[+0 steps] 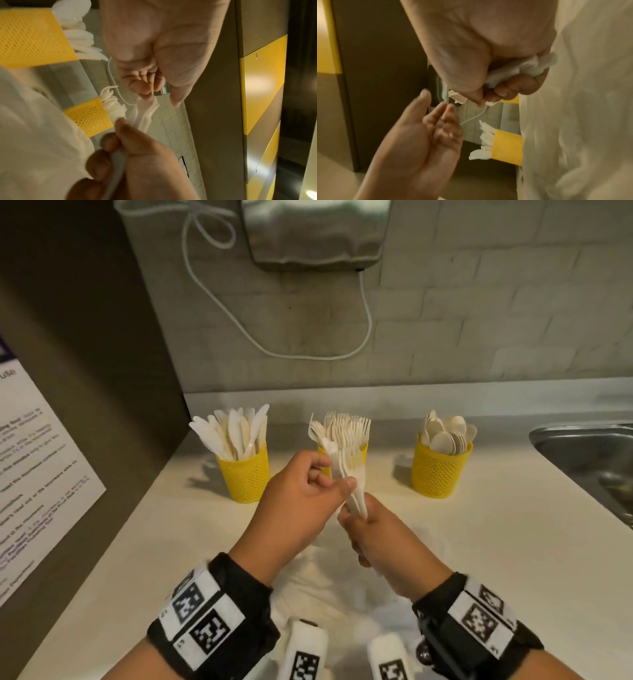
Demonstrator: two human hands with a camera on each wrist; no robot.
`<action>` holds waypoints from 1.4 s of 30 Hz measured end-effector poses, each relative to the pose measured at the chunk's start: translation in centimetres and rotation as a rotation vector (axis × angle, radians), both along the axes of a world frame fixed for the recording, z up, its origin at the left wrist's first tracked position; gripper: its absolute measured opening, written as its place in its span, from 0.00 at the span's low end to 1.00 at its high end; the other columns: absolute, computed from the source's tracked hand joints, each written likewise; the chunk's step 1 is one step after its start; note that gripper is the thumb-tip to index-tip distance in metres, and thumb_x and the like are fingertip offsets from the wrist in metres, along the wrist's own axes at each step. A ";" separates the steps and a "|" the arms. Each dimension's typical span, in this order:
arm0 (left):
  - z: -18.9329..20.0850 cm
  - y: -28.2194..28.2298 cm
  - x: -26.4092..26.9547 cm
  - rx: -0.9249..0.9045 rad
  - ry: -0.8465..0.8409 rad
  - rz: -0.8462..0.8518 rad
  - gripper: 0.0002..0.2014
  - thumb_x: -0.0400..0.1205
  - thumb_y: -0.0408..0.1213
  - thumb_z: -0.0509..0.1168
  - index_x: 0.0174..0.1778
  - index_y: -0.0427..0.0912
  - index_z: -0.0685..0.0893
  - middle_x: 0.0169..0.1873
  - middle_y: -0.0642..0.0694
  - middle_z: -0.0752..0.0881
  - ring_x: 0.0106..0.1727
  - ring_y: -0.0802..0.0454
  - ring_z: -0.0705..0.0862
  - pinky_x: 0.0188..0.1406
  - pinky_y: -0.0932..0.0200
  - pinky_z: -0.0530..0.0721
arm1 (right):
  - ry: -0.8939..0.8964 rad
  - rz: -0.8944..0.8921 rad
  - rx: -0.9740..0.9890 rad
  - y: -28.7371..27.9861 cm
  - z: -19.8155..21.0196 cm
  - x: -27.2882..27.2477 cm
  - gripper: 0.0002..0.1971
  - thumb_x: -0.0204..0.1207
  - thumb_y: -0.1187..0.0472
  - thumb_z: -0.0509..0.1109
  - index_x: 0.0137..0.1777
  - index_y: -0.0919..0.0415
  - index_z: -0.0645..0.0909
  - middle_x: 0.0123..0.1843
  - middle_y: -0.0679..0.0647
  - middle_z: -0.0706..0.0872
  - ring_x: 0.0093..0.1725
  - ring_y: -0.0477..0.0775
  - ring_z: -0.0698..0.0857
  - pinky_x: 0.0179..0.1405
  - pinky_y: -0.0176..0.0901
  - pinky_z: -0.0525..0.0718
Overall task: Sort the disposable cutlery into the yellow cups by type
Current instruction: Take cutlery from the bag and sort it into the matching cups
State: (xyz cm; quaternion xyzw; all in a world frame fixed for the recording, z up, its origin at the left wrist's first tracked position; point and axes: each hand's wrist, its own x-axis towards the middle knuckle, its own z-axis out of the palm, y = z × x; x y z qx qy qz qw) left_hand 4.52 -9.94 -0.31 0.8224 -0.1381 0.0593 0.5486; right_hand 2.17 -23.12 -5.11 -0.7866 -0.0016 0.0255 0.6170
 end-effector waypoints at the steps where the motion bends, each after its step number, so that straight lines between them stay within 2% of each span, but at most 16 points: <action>1: -0.1 -0.5 0.3 -0.012 0.001 0.013 0.14 0.72 0.49 0.73 0.47 0.58 0.75 0.34 0.54 0.82 0.33 0.56 0.83 0.34 0.60 0.82 | -0.030 0.013 -0.071 0.5 -0.3 0.1 0.06 0.81 0.55 0.59 0.55 0.49 0.74 0.30 0.43 0.72 0.28 0.44 0.69 0.29 0.40 0.67; 3: -0.5 -0.7 1.0 0.007 -0.005 0.060 0.16 0.72 0.47 0.74 0.48 0.56 0.74 0.34 0.49 0.81 0.33 0.52 0.84 0.31 0.67 0.80 | -0.044 0.036 -0.138 1.2 -0.8 0.0 0.10 0.81 0.55 0.60 0.61 0.49 0.73 0.33 0.41 0.73 0.30 0.41 0.71 0.31 0.37 0.68; 4: -0.9 -0.6 1.3 0.010 -0.003 0.083 0.15 0.73 0.44 0.73 0.47 0.57 0.73 0.35 0.49 0.82 0.35 0.51 0.85 0.33 0.66 0.83 | -0.028 0.039 -0.137 1.4 -0.9 -0.1 0.11 0.81 0.55 0.60 0.62 0.49 0.72 0.34 0.40 0.73 0.31 0.40 0.71 0.32 0.36 0.68; 7: -1.8 0.2 1.9 -0.035 0.066 0.084 0.13 0.74 0.35 0.71 0.44 0.57 0.76 0.41 0.53 0.84 0.41 0.51 0.87 0.43 0.50 0.89 | 0.035 0.058 -0.116 1.4 -0.9 -0.4 0.10 0.82 0.55 0.60 0.61 0.50 0.71 0.36 0.40 0.72 0.33 0.40 0.71 0.34 0.35 0.68; 9: -2.0 0.5 2.1 -0.090 0.108 0.050 0.14 0.75 0.31 0.71 0.43 0.57 0.76 0.43 0.53 0.83 0.41 0.53 0.87 0.39 0.53 0.90 | 0.044 0.061 -0.136 1.4 -0.7 -0.3 0.12 0.81 0.55 0.62 0.63 0.50 0.70 0.39 0.41 0.73 0.34 0.40 0.72 0.34 0.34 0.69; 12: -1.9 0.5 2.1 -0.145 0.142 0.009 0.16 0.74 0.32 0.73 0.44 0.56 0.74 0.41 0.50 0.82 0.38 0.53 0.85 0.33 0.59 0.87 | -0.005 0.069 -0.329 1.7 -0.6 -0.1 0.15 0.79 0.53 0.65 0.62 0.52 0.68 0.43 0.48 0.79 0.38 0.45 0.78 0.36 0.39 0.75; 14: -2.1 0.5 2.2 -0.106 0.126 0.004 0.16 0.73 0.33 0.74 0.43 0.55 0.73 0.39 0.48 0.82 0.36 0.51 0.85 0.30 0.60 0.86 | -0.016 0.088 -0.408 2.1 -0.8 -0.2 0.16 0.78 0.52 0.67 0.61 0.53 0.67 0.43 0.53 0.81 0.37 0.49 0.79 0.38 0.44 0.78; 16: -2.3 0.8 2.3 -0.094 0.117 0.011 0.15 0.74 0.31 0.73 0.39 0.54 0.73 0.38 0.47 0.82 0.35 0.50 0.85 0.30 0.57 0.86 | 0.009 0.098 -0.402 2.2 -0.9 -0.2 0.18 0.76 0.51 0.68 0.63 0.50 0.67 0.44 0.51 0.81 0.38 0.48 0.79 0.39 0.45 0.79; 18: -2.4 1.3 2.5 -0.107 0.127 0.011 0.14 0.75 0.30 0.72 0.37 0.52 0.74 0.38 0.47 0.81 0.35 0.50 0.86 0.31 0.55 0.87 | 0.059 0.104 -0.301 2.0 -0.9 0.1 0.16 0.76 0.52 0.68 0.60 0.46 0.68 0.44 0.47 0.81 0.37 0.45 0.79 0.36 0.40 0.78; 21: -2.0 2.0 2.6 -0.140 0.127 0.034 0.14 0.75 0.28 0.71 0.39 0.51 0.75 0.43 0.44 0.81 0.39 0.48 0.86 0.34 0.52 0.89 | 0.122 0.146 -0.094 1.6 -0.8 0.6 0.12 0.75 0.54 0.71 0.53 0.43 0.71 0.38 0.45 0.78 0.30 0.42 0.74 0.29 0.34 0.73; 25: 0.1 3.6 3.2 -0.154 0.003 0.077 0.22 0.78 0.27 0.68 0.45 0.66 0.78 0.51 0.48 0.81 0.45 0.51 0.86 0.34 0.59 0.88 | 0.185 0.199 0.055 1.3 -1.4 0.6 0.12 0.72 0.55 0.73 0.52 0.49 0.74 0.33 0.50 0.74 0.27 0.47 0.71 0.25 0.39 0.71; 28: 3.2 6.3 4.5 -0.153 -0.162 0.165 0.24 0.78 0.26 0.67 0.41 0.70 0.82 0.48 0.50 0.86 0.45 0.52 0.87 0.38 0.56 0.88 | 0.237 0.158 0.157 0.9 -2.0 0.8 0.11 0.73 0.58 0.73 0.51 0.55 0.74 0.31 0.50 0.72 0.27 0.48 0.68 0.25 0.40 0.68; 31: 6.0 8.6 6.0 -0.021 -0.355 0.312 0.16 0.80 0.31 0.65 0.52 0.61 0.83 0.50 0.50 0.86 0.51 0.52 0.86 0.52 0.51 0.87 | 0.238 0.089 0.284 0.2 -2.0 1.1 0.07 0.77 0.59 0.69 0.50 0.57 0.74 0.30 0.51 0.70 0.26 0.48 0.68 0.24 0.40 0.68; 35: 6.8 9.8 8.8 0.233 -0.497 0.448 0.16 0.83 0.33 0.61 0.67 0.48 0.78 0.63 0.46 0.82 0.59 0.54 0.80 0.59 0.64 0.75 | 0.228 0.040 0.429 -0.6 -1.3 1.3 0.04 0.80 0.59 0.64 0.47 0.58 0.74 0.31 0.52 0.68 0.26 0.50 0.67 0.24 0.41 0.66; 38: 5.3 9.9 11.1 0.358 -0.491 0.428 0.19 0.83 0.29 0.58 0.71 0.45 0.76 0.65 0.40 0.79 0.64 0.47 0.78 0.59 0.63 0.71 | 0.236 -0.005 0.525 -1.0 -1.0 0.9 0.06 0.82 0.57 0.62 0.45 0.58 0.72 0.31 0.52 0.70 0.25 0.49 0.67 0.24 0.41 0.64; 42: 3.0 9.6 13.3 0.498 -0.384 0.338 0.20 0.83 0.27 0.58 0.71 0.42 0.76 0.66 0.35 0.78 0.63 0.38 0.79 0.62 0.52 0.74 | 0.239 -0.111 0.695 -2.1 -0.8 0.7 0.11 0.83 0.58 0.55 0.52 0.61 0.76 0.30 0.55 0.74 0.23 0.51 0.67 0.25 0.43 0.62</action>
